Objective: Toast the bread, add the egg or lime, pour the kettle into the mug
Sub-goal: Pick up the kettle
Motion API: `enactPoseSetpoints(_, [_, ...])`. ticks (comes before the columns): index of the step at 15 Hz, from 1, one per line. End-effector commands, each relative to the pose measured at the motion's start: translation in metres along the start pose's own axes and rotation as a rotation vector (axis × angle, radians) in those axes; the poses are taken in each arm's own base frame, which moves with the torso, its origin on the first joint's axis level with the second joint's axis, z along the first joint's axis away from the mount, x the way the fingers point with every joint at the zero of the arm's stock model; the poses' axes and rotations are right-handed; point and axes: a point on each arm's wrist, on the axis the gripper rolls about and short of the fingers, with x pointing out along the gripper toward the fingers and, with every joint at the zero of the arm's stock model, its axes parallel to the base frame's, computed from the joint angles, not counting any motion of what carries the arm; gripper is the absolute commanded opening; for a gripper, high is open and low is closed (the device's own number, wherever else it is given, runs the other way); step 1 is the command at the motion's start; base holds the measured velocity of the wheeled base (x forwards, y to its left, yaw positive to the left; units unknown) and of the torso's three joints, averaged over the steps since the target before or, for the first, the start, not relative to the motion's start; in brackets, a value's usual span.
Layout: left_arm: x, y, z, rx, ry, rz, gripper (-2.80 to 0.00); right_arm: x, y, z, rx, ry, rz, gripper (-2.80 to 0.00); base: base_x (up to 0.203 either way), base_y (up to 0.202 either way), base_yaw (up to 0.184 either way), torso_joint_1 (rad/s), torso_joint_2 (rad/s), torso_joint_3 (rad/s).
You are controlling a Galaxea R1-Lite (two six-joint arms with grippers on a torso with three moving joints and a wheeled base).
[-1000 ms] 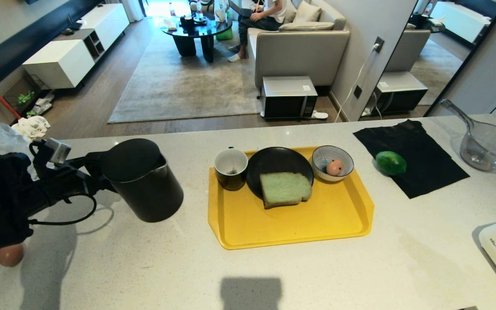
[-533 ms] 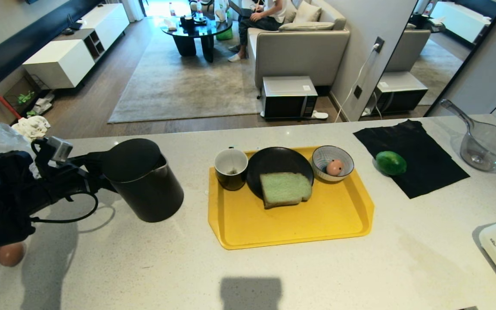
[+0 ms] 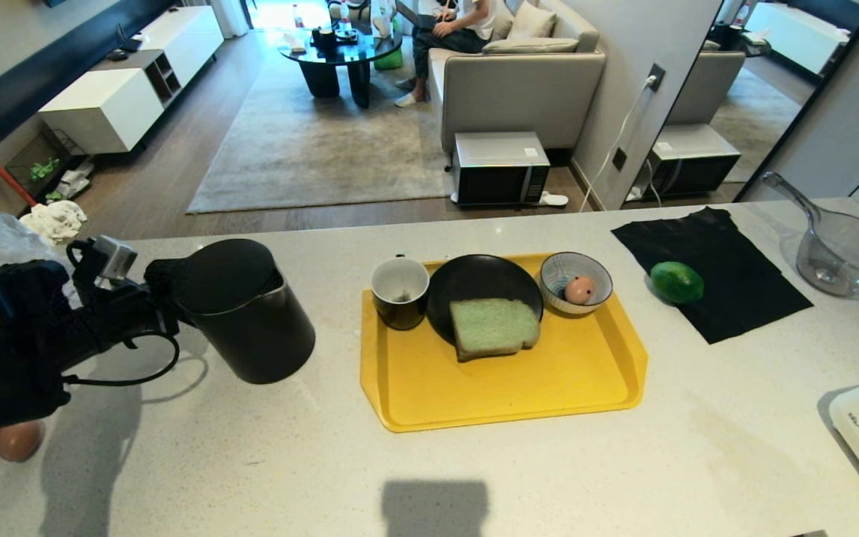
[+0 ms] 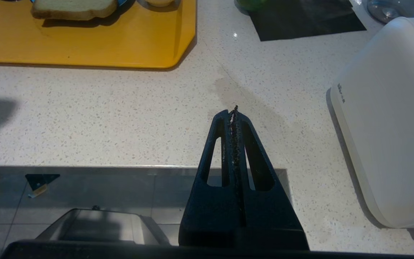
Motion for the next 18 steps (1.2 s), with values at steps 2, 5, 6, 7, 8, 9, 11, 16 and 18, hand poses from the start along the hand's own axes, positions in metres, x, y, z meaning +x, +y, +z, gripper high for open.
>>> enactPoseSetpoints(2, [0.001,-0.001,0.005,0.017,-0.017,-0.005,-2.80,0.000,0.000,0.000,-0.001,0.000,0.001,-2.80,0.000,0.000,0.000,0.000,0.00,0.000])
enactPoseSetpoints(5, [-0.001,-0.002,0.013,-0.018,-0.031,-0.004,-2.80,0.000,0.000,0.000,-0.001,0.000,0.001,-2.80,0.000,0.000,0.000,0.000,0.00,0.000])
enactPoseSetpoints(6, [-0.001,-0.002,0.018,-0.037,-0.042,-0.003,-2.80,0.000,0.000,0.000,-0.001,0.000,0.001,-2.80,0.000,0.000,0.000,0.000,0.00,0.000])
enactPoseSetpoints(7, [-0.001,-0.002,0.026,-0.046,-0.060,-0.001,-2.80,0.000,0.000,0.000,-0.001,0.001,0.001,-2.80,0.000,0.000,0.000,0.000,0.00,0.000])
enactPoseSetpoints(8, [0.000,-0.001,0.035,-0.041,-0.088,0.000,-2.80,0.000,0.000,0.000,-0.001,0.001,0.001,-2.80,0.000,0.000,0.000,0.000,0.00,0.000])
enactPoseSetpoints(9, [0.002,-0.001,0.042,-0.030,-0.127,-0.001,-2.80,0.000,0.000,0.000,-0.001,0.000,0.000,-2.80,0.000,0.000,0.000,0.000,0.00,0.000])
enactPoseSetpoints(11, [0.004,-0.002,0.053,-0.043,-0.196,-0.003,-2.80,0.000,0.000,0.000,-0.001,0.001,0.001,-2.80,0.000,0.000,0.000,0.000,0.00,0.000])
enactPoseSetpoints(16, [0.011,-0.002,0.083,-0.015,-0.313,0.029,-2.80,0.000,0.000,0.000,-0.001,0.000,0.001,-2.80,0.000,0.000,0.000,0.000,0.00,0.000])
enactPoseSetpoints(18, [0.017,0.006,0.103,0.016,-0.370,0.042,-2.80,0.000,0.000,0.000,-0.001,0.000,0.001,-2.80,0.000,0.000,0.000,0.000,0.00,0.000])
